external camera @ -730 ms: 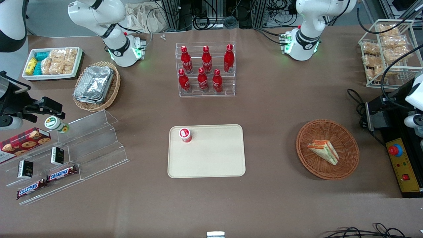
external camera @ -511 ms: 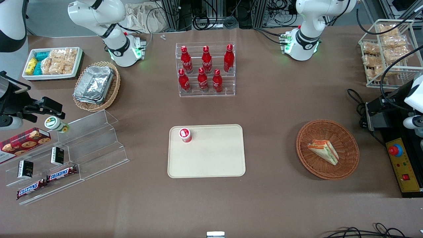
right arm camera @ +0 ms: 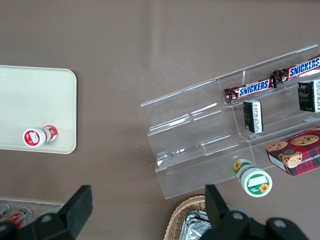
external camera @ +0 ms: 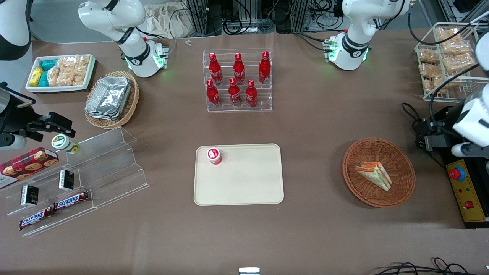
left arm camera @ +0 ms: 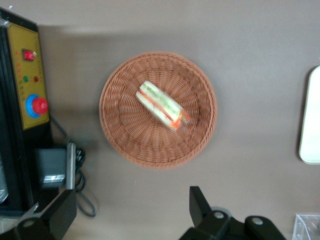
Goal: Place sandwich from basket to tray
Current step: 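Move the left gripper toward the wicker basket holding the sandwich, then lower the left gripper onto the wrapped sandwich and close on it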
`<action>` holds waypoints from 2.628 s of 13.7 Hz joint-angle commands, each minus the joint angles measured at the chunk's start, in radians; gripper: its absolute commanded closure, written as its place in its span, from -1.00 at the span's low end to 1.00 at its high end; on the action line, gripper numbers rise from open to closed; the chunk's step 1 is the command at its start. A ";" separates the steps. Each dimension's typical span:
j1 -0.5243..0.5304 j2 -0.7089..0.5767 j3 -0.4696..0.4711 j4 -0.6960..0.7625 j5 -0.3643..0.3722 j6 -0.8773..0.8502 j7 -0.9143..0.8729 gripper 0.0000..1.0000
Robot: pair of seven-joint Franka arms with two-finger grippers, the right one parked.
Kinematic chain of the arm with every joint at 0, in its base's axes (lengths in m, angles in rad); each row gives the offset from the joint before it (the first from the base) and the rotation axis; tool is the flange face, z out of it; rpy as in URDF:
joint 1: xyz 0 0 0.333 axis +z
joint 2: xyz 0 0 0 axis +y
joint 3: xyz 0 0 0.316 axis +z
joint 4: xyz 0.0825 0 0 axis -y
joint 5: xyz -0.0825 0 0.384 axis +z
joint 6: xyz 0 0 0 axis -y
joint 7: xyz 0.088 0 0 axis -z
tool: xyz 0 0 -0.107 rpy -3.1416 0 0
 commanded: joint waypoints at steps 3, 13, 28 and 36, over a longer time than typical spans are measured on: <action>-0.006 0.010 0.007 -0.196 -0.028 0.225 -0.093 -1.00; -0.017 0.217 -0.012 -0.198 -0.040 0.468 -0.626 -0.98; 0.007 0.292 -0.007 -0.382 -0.019 0.726 -0.754 -0.68; 0.007 0.234 -0.007 -0.370 -0.019 0.675 -0.807 1.00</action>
